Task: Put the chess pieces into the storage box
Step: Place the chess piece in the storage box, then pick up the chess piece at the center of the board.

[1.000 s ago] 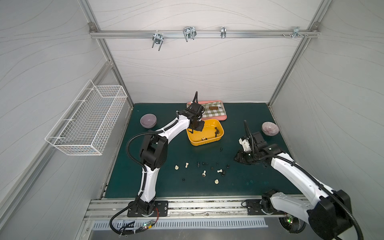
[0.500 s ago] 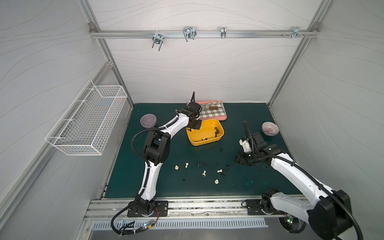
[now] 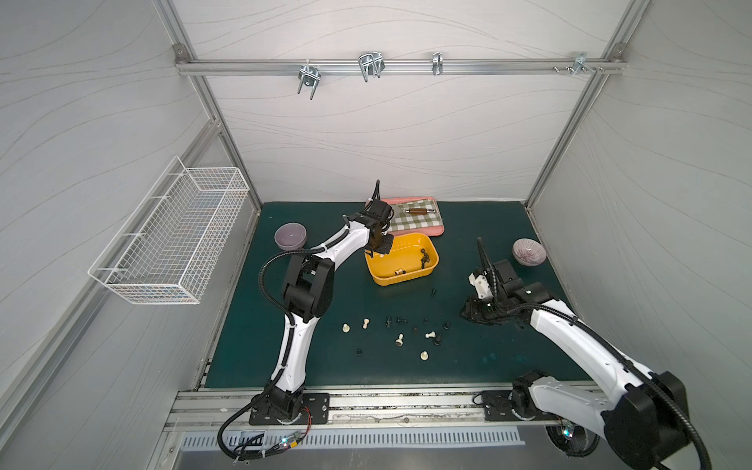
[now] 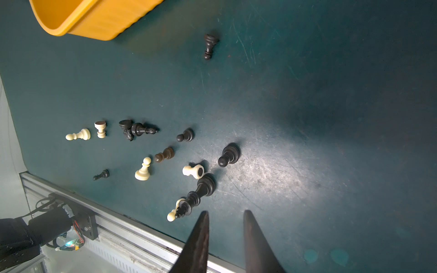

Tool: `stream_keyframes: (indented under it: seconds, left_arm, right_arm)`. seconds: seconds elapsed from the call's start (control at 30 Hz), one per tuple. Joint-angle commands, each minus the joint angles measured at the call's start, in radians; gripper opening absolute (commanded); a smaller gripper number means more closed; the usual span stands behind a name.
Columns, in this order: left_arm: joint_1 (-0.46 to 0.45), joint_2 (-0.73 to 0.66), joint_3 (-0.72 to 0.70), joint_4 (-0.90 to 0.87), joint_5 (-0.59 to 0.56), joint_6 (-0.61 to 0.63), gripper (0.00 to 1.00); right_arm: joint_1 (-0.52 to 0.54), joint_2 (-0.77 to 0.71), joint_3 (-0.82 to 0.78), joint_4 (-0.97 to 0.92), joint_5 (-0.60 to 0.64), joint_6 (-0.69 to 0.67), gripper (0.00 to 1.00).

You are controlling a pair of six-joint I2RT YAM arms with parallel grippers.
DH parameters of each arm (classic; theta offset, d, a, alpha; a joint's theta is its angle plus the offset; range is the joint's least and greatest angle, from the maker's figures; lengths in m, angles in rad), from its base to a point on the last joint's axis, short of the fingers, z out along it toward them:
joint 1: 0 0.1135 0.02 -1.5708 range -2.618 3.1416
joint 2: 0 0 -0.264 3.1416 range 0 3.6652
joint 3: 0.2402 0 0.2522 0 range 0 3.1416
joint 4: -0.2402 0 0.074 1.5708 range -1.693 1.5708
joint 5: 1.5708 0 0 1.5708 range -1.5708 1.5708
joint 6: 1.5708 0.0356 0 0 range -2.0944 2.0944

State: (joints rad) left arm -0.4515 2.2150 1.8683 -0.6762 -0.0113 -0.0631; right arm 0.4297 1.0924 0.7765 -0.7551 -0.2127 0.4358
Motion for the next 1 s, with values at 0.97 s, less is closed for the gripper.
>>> stream_keyframes:
  seconds: [0.97]
  left_arm:
    - [0.007,-0.504,-0.500,0.238,0.144,-0.114,0.28]
  right_arm:
    - [0.074,0.108,0.058,-0.016,0.121,-0.016,0.29]
